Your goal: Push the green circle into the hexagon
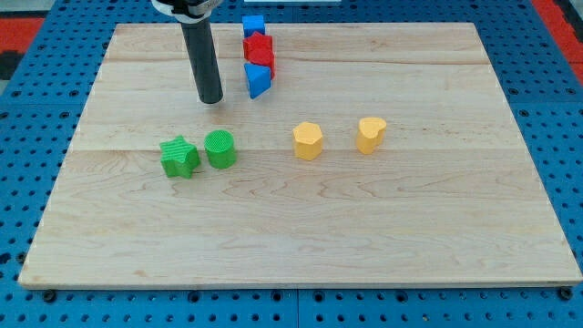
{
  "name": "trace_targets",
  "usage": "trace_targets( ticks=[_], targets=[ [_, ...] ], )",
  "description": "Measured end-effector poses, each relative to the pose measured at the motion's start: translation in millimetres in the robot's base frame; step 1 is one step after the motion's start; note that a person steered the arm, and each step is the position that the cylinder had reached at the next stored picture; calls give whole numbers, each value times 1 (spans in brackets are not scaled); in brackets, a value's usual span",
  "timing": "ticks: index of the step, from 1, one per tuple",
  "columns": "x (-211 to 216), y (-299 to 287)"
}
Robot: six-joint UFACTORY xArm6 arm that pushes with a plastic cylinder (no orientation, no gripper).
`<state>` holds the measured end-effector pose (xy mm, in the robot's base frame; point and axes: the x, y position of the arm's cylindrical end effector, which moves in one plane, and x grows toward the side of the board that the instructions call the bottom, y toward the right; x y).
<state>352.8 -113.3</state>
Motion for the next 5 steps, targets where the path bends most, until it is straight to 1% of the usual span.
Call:
trace_targets(
  ticks=[1,2,3,4,5],
  targets=[
    [3,0],
    [22,28],
    [33,-11],
    [55,-49],
    [104,-42]
  ],
)
